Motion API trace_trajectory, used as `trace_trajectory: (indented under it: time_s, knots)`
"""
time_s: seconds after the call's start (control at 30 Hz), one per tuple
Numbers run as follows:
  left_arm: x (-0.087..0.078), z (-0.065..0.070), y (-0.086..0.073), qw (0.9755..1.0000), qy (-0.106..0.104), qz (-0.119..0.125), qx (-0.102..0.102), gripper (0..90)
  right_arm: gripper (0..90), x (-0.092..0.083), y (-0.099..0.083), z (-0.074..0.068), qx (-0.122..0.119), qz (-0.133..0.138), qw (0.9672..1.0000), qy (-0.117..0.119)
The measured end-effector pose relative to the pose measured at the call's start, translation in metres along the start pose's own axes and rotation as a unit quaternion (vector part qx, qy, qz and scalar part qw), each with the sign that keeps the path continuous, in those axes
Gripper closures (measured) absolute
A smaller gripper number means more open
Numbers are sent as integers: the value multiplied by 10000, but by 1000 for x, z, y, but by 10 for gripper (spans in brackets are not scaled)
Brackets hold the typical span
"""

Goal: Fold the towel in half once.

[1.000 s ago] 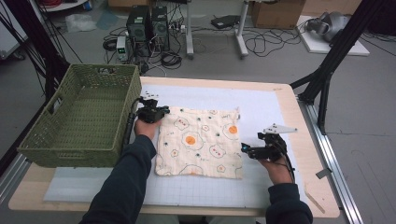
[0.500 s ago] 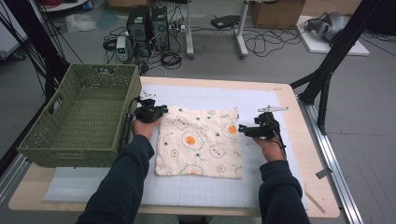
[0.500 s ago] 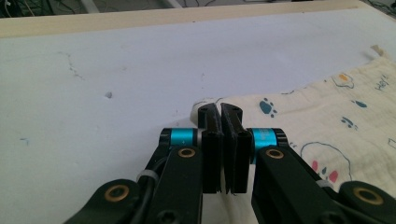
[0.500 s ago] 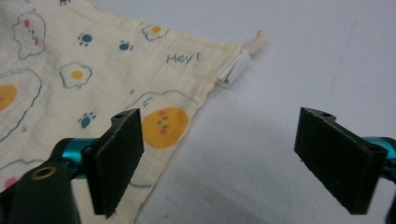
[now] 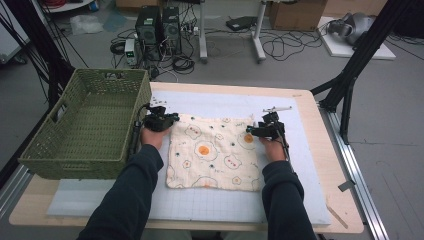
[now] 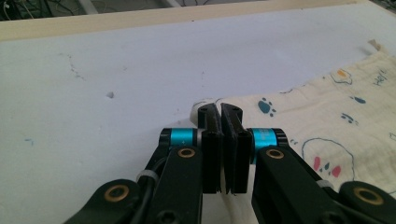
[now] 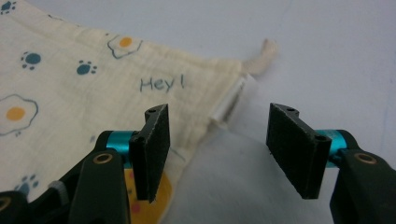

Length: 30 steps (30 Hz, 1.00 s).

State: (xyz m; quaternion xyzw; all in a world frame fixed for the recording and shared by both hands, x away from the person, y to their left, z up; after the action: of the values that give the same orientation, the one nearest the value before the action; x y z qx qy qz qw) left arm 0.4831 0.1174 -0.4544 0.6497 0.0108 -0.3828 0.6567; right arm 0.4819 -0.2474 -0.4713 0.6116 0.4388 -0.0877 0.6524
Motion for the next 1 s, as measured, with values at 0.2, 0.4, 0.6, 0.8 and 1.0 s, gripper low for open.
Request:
trace_trajectory:
  time_s: [0.2, 0.4, 0.6, 0.8, 1.0]
  knots:
    - [2, 1, -2, 10000, -9, -50, 2, 863, 466, 16, 15, -11, -293, -267, 9992, -88]
    - [1, 1, -2, 9999, -25, -101, 42, 862, 781, 15, 15, -10, -205, -309, 9988, -324]
    - [-3, 0, 3, 9999, 68, 99, 31, 863, 875, 13, 18, -16, -423, -256, 9974, -518]
    - [-12, 1, 10, 9994, 34, 348, 46, 863, 874, -3, 26, -20, -646, 343, 9958, -543]
    - [-21, 12, 14, 9988, -144, 426, 199, 863, 874, -14, 15, -20, -752, 487, 9951, -416]
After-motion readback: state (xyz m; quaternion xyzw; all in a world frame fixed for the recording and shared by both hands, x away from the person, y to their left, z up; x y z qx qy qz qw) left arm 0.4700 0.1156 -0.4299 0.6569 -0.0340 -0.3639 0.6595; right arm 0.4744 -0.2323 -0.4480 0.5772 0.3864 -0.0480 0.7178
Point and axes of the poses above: each handheld gripper's, and its own axes: x roughly forward along the jaws, y roughly out of its top, z roughly to its right, the point moved 4 cm from there along x, roughly forward along the jaws, and after that the axes turned 1 degree about -z, right-handed, at the moved point
